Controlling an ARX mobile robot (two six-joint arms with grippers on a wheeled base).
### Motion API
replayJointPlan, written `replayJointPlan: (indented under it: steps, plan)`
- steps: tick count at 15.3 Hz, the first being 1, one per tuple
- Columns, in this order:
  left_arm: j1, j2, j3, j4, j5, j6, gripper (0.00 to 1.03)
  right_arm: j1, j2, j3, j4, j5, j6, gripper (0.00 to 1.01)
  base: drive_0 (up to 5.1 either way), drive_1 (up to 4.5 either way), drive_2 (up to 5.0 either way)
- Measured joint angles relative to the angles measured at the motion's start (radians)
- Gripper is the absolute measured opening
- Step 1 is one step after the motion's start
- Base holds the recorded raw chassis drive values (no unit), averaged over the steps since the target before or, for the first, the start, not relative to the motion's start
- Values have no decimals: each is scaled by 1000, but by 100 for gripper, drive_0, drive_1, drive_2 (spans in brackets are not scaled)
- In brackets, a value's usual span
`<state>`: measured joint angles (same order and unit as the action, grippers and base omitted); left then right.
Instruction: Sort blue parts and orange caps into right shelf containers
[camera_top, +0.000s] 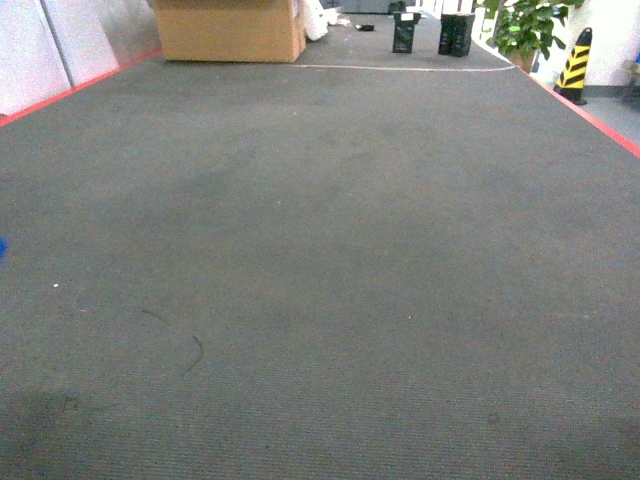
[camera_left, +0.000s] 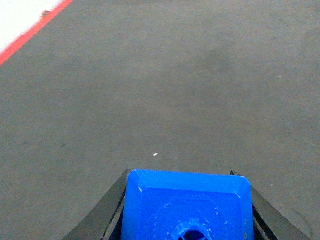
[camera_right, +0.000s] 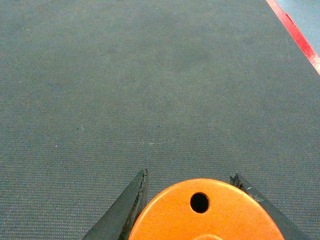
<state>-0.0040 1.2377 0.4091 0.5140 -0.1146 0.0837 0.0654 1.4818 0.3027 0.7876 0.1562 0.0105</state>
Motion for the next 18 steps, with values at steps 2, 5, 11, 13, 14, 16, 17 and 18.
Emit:
replayJointPlan:
  steps: [2, 5, 11, 13, 14, 16, 17, 18]
  plan:
    - [7, -111, -47, 4, -18, 17, 45, 0, 0, 0, 0, 0, 0, 43, 0, 0, 0]
    - [4, -99, -39, -6, -15, 27, 45, 0, 0, 0, 0, 0, 0, 43, 0, 0, 0]
    - [5, -99, -39, -4, -14, 29, 45, 19, -281, -128, 21, -63, -11, 42, 0, 0, 0]
    - [5, -99, -39, -5, -15, 29, 45, 13, -502, -206, -108, -45, -20, 42, 0, 0, 0]
    - [5, -99, -39, -5, -15, 29, 45, 12, -520, -208, -98, -39, -21, 42, 0, 0, 0]
    - [4, -99, -39, -4, -13, 29, 45, 13, -520, -206, -102, -38, -23, 42, 0, 0, 0]
    - [4, -99, -39, -5, -13, 29, 45, 12, -517, -206, -102, -39, -23, 42, 0, 0, 0]
    - [5, -99, -39, -4, -16, 29, 45, 12, -517, -206, -101, -39, -23, 42, 0, 0, 0]
